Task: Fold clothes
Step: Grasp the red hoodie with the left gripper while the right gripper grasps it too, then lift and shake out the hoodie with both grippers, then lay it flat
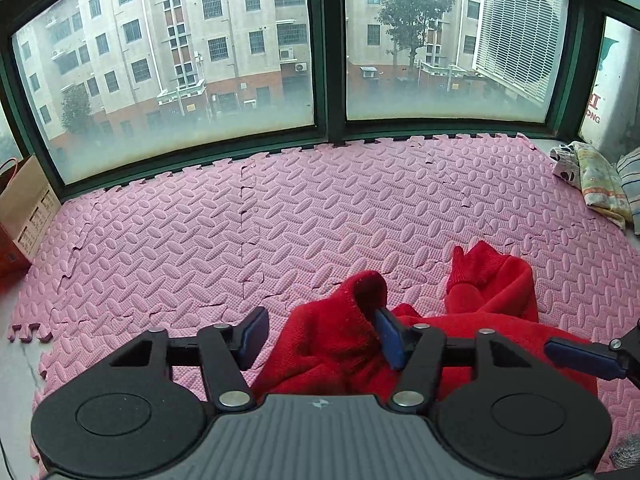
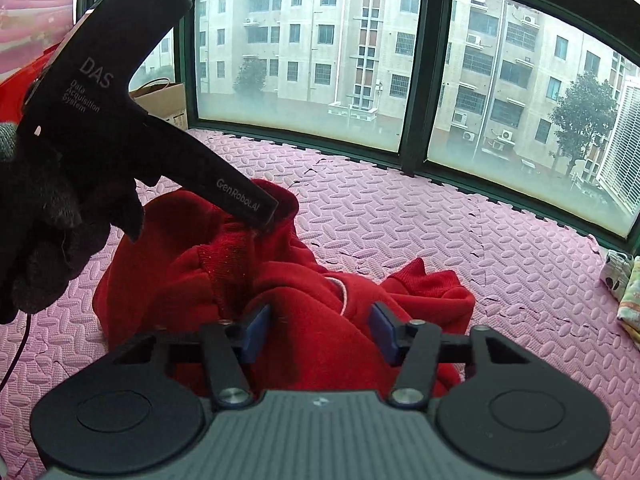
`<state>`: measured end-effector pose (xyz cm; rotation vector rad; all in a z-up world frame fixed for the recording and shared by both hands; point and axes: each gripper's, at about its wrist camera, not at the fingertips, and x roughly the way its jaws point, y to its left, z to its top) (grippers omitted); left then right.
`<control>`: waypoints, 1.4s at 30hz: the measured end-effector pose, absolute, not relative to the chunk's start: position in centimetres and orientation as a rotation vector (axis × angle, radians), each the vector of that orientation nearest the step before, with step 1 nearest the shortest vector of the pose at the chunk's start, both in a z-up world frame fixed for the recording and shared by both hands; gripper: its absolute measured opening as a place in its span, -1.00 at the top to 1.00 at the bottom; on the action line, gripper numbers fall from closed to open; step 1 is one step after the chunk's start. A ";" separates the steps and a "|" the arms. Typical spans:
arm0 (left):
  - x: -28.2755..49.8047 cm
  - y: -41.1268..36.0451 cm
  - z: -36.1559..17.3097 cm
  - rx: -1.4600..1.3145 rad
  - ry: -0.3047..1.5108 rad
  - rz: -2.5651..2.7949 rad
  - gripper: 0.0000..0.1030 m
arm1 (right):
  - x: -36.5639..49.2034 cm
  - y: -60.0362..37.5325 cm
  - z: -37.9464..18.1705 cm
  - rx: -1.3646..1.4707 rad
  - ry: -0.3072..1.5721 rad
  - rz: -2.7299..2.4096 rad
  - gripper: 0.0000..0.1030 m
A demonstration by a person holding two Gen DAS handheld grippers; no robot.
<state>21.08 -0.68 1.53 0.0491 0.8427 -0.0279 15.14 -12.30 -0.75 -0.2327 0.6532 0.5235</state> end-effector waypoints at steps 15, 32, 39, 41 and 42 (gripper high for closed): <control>15.3 1.9 5.7 -0.056 0.727 -0.083 0.61 | 11.9 -15.7 1.0 -0.131 0.597 0.510 0.62; 0.4 6.1 4.4 -0.219 0.746 -0.189 0.70 | 4.0 -19.9 1.0 -0.175 0.643 0.533 0.48; 0.0 5.7 4.9 -0.227 0.727 -0.202 0.69 | -0.1 -15.4 0.7 -0.444 0.509 0.641 0.03; 0.1 5.5 5.0 -0.218 0.721 -0.198 0.69 | -0.1 -14.2 0.3 -0.461 0.517 0.677 0.03; 0.1 5.4 5.1 -0.214 0.717 -0.198 0.69 | -0.1 -13.7 0.1 -0.471 0.521 0.694 0.03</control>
